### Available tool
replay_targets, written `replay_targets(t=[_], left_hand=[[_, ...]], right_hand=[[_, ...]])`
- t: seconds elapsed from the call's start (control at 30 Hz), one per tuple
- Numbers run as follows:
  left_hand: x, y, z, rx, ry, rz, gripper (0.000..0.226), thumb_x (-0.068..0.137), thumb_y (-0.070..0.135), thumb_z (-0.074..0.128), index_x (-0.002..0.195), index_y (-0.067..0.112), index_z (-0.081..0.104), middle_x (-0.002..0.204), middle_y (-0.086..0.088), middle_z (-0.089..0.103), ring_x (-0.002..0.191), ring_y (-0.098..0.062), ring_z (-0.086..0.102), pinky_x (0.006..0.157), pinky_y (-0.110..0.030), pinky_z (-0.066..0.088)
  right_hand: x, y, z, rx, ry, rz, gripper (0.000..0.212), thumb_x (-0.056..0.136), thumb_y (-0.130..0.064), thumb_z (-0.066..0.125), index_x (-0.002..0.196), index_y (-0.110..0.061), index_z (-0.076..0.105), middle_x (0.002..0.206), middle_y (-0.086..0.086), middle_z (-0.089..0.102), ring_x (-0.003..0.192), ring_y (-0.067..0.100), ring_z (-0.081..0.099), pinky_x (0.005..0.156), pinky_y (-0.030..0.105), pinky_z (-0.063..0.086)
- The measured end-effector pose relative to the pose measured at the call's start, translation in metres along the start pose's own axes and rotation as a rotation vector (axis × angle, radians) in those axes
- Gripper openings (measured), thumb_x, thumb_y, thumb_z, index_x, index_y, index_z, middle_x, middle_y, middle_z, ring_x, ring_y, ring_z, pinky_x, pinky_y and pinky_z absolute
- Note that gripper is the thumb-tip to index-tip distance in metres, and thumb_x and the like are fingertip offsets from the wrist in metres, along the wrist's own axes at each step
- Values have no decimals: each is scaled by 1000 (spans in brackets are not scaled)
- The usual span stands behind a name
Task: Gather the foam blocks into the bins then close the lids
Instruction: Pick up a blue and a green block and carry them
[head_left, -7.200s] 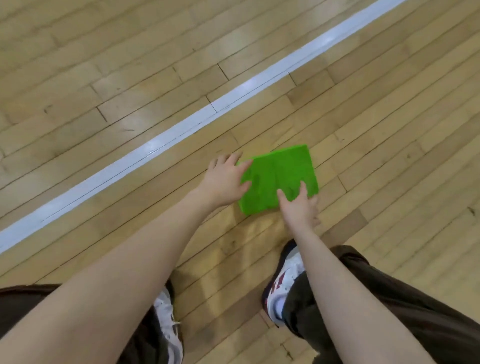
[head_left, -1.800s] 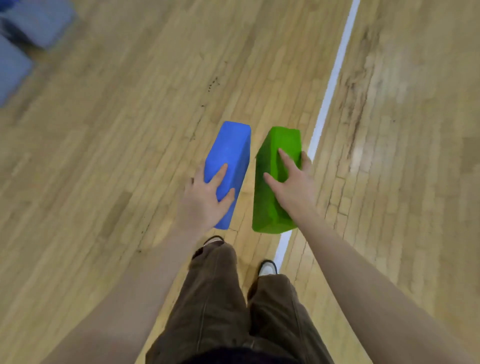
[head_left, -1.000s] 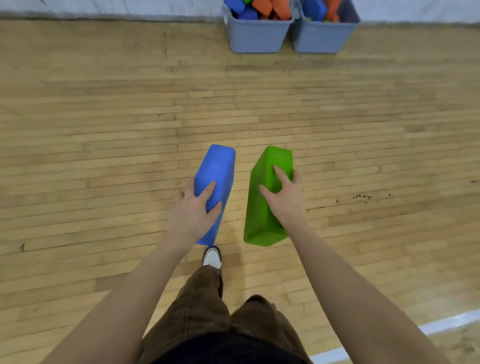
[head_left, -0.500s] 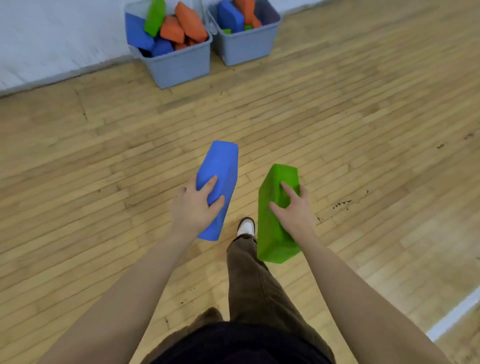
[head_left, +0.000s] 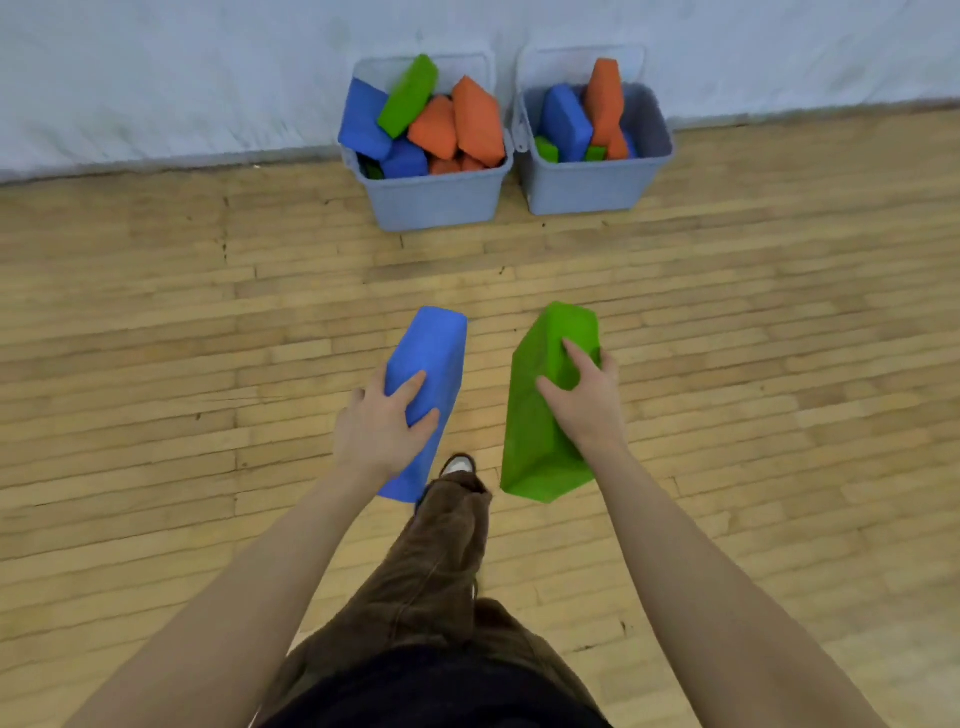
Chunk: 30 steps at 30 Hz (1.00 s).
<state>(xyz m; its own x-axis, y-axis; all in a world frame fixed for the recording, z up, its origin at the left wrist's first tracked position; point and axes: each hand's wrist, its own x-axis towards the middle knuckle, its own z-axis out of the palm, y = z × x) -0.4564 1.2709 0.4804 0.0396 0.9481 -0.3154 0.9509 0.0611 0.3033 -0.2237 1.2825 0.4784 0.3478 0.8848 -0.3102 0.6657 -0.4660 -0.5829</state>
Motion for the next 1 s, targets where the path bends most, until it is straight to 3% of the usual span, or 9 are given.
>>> replay_targets(t=[0.27,0.43,0.77,1.0], left_hand=[[177,55,-18,-69,33,-75,55,90,48,49,142,35,36,152,-5,23,117,-33,41,88,-39,42],[295,130,-55,-14,5,17,55,91,50,46,143,36,34,152,-6,22,115,-33,42,90,-40,41],[519,302,-81,1,26,240,54,91,49,49,142,34,37,153,-9,22,121,-38,40,88,-43,44],[652,407,-95,21,43,180,55,92,50,47,143,35,34,155,-8,18,128,-37,33,89,-43,43]], right_hand=[[196,-53,-28,-62,-51,-58,66,84,-43,64,143,-38,35,156,5,16,130,28,41,92,39,45],[309,-65,-74,-37,-26,-9,67,84,-43,64,144,-37,35,157,6,14,133,29,38,95,42,44],[508,-30,-169,-56,70,194,66,85,-47,60,144,-43,30,157,2,11,131,29,40,90,42,47],[678,-19,-227,-30,9,115,66,84,-45,63,143,-41,33,156,4,13,130,31,40,95,46,47]])
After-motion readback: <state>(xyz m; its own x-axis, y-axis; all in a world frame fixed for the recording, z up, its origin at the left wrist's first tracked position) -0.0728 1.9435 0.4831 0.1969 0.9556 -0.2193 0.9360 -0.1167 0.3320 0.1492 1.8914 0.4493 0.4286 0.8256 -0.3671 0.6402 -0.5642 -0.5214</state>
